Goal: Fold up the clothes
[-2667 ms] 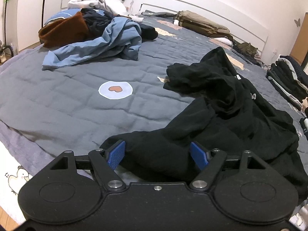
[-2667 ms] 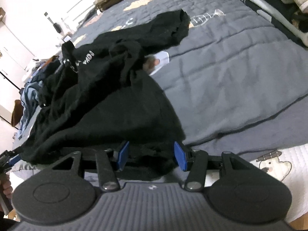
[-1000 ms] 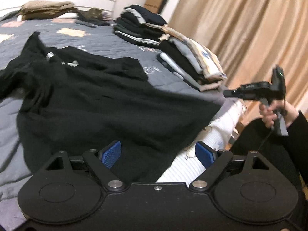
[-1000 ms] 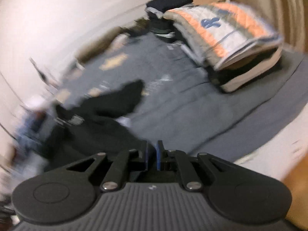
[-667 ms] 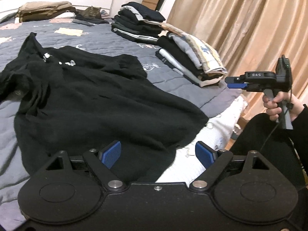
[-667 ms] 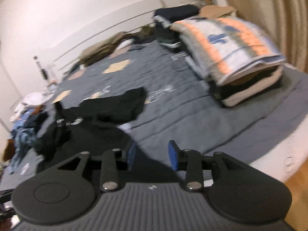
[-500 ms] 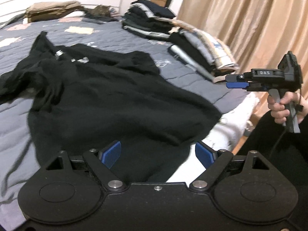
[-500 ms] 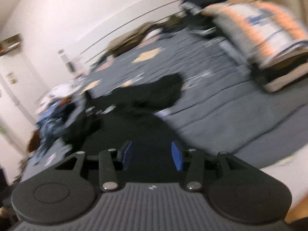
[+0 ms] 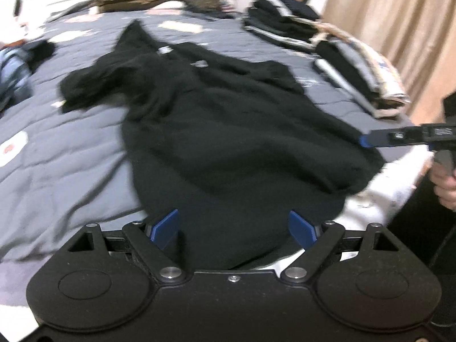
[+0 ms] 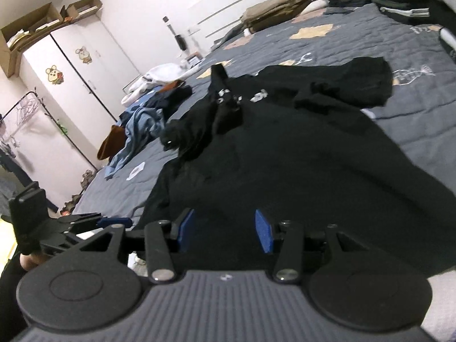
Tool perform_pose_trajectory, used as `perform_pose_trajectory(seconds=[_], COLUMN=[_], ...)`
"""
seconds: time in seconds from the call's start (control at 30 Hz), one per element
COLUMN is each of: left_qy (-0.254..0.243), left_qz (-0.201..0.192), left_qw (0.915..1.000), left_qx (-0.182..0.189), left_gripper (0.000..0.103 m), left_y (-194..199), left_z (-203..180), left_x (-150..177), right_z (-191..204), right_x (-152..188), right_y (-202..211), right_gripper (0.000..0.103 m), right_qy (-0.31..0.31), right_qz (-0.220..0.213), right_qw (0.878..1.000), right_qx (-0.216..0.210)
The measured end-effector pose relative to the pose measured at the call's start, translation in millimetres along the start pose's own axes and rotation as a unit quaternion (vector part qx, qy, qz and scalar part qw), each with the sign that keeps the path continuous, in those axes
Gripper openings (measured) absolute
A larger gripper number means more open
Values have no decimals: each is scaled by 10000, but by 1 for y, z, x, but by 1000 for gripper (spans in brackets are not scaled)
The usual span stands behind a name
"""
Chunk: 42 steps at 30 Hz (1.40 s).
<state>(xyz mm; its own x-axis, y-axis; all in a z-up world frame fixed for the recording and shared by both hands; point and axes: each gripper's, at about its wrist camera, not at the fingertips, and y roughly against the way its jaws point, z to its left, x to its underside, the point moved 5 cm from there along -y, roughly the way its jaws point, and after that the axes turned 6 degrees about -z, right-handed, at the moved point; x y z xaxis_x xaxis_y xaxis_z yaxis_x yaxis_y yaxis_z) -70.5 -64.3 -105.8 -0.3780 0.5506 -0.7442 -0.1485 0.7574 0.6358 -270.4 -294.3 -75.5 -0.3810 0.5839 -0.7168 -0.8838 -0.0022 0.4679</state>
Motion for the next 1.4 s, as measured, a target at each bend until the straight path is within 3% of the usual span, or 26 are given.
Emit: perform_pose_trajectory(seconds=[0.2,0.43,0.77,0.87,0.9,0.93,0.97,1.1,1.27,1.4], left_qy=[406,433,26,201,259,318,376,612,1130,1031], left_qz=[49,69,188,252,273,294,315,395,-75,-11], left_qw=[9982,9970,9959,9965,9966,9966,9966,9960,9935,9947], left_qx=[-439,-643,-888,-777,-740,-702,-665,-514,-118,-16], left_gripper=[74,51,58,55,47,24,18,13,12,11], left_y=[11,21,-2,-3,-3,-3,-3,-3,34,64], left_z=[36,57,67,69,69,70,71,74,75,70], left_x=[14,29,42,43,44,44,45,47,38,36], right_z=[16,32,42,43,43,43,43,43,46,49], right_x=[1,3,9,10,10,10,11,9,6,4], right_y=[-12,-28,-43,-44,-44,-44,-44,-42,-38,-32], right_gripper=[49,49,49,49,49,49,49,49,49,49], right_qy=[30,109,128,150,149,147,146,138,140,136], right_qz=[34,114,282,315,323,331,338,321,266,214], right_qw=[10000,9997,9991,9990,9990,9990,9990,9990,9987,9982], right_qx=[-83,-207,-274,-275,-270,-265,-260,-264,-402,-536])
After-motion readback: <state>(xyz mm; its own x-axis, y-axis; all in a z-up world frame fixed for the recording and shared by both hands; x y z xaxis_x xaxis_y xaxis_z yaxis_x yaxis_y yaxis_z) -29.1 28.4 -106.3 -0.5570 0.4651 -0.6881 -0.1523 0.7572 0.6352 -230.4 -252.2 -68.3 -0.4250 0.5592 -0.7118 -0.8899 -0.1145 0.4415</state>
